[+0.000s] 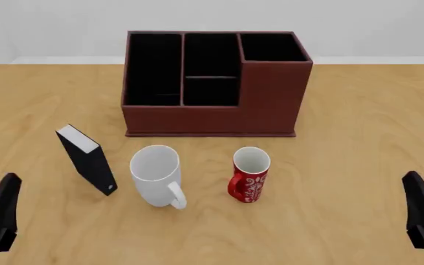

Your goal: Pick up the white mug and place it to the right of the caddy.

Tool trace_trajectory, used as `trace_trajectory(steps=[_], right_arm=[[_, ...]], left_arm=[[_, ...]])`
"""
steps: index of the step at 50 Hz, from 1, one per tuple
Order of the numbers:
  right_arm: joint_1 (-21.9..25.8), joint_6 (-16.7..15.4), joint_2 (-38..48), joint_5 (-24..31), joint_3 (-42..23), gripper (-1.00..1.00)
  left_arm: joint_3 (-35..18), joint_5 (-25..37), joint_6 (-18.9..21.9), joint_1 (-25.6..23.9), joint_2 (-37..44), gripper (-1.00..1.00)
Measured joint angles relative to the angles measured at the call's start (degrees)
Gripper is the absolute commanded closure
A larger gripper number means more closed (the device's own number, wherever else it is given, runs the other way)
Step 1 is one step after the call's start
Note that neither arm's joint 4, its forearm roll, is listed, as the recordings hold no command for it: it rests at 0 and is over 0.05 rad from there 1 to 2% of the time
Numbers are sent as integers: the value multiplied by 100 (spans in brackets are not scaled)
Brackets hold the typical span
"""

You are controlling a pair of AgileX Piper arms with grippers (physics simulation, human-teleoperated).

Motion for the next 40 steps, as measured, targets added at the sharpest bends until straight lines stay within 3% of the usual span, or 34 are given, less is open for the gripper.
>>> trace_trajectory(steps=[40], right_arm=[[312,-9,-140,85,-103,-100]], left_arm=[[0,0,0,0,0,-100]])
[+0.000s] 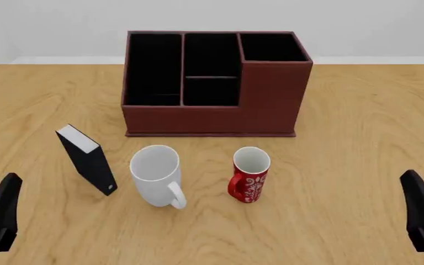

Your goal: Pick up the white mug and place it to the right of the caddy.

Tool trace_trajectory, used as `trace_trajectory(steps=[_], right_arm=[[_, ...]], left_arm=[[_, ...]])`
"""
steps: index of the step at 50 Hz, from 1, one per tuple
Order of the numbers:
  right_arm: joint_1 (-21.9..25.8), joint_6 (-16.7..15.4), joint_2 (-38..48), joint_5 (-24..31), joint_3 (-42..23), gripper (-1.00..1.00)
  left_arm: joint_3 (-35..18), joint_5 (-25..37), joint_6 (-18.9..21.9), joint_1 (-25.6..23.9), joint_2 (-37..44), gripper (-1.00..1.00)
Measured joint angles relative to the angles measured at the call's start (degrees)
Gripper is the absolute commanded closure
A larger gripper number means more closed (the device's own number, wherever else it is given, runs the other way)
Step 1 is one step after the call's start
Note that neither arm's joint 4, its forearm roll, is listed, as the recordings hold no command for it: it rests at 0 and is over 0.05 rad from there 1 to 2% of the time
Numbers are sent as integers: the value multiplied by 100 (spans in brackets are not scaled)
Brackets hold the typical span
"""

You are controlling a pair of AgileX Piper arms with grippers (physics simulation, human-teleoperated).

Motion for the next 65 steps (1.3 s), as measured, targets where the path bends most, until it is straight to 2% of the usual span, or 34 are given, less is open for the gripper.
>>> trace_trajectory(steps=[26,34,41,65], right_arm=[[438,-322,-31,347,-814,-100],[655,-560,49,1154,-1791,-100],[845,-828,358,1632,-2611,-100],[1901,-1589,2321,2247,-4694,-100]], left_arm=[[0,0,0,0,0,-100],[0,0,0,0,0,-100],[0,0,0,0,0,-100],[0,0,0,0,0,-100]])
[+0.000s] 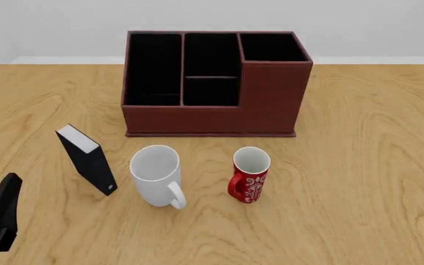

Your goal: Pick up the white mug and place it to the right of the caddy.

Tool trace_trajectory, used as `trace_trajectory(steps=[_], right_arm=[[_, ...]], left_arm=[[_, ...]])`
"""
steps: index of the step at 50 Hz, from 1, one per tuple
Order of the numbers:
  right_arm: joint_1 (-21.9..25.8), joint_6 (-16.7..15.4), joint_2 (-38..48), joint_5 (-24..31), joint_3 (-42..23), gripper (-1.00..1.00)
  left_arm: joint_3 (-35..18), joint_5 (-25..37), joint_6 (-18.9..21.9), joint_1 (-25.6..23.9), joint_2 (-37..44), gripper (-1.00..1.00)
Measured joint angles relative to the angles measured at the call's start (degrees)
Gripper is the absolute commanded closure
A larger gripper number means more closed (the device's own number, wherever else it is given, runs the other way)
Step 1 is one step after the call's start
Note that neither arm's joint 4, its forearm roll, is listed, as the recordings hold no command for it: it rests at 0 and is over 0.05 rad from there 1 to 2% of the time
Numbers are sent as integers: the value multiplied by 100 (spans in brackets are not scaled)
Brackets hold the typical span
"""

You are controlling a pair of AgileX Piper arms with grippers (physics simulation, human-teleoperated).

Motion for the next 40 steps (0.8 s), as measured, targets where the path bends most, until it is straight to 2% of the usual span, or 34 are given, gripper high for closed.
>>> trace_trajectory(steps=[20,40], right_arm=[[514,-299,1558,428,-913,-100],[1003,-166,2909,879,-1381,-100]], left_arm=[[0,0,0,0,0,-100],[0,0,0,0,0,-100]])
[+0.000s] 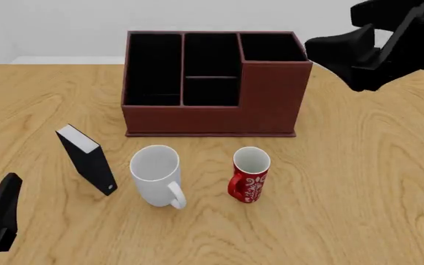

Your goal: Pick up the white mug and place it to the right of the caddy.

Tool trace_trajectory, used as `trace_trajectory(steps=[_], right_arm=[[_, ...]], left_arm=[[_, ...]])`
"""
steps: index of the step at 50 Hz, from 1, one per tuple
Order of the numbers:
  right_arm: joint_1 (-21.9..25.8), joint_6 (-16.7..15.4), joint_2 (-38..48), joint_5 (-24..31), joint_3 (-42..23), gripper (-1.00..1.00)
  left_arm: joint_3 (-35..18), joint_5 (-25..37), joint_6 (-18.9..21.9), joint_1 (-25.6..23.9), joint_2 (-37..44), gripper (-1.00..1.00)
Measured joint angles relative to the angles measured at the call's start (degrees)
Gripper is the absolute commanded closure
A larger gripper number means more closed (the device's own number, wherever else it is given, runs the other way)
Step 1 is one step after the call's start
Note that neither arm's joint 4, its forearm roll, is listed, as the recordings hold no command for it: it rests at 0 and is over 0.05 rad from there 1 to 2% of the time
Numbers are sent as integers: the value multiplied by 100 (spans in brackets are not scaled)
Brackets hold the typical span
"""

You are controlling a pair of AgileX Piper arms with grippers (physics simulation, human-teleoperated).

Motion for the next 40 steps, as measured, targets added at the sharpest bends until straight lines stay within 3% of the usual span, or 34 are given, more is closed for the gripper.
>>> trace_trajectory(steps=[20,40], right_arm=[[428,280,970,432,-489,-100],[1030,622,1954,391,-706,-100]], left_arm=[[0,0,0,0,0,-100],[0,0,0,0,0,-100]])
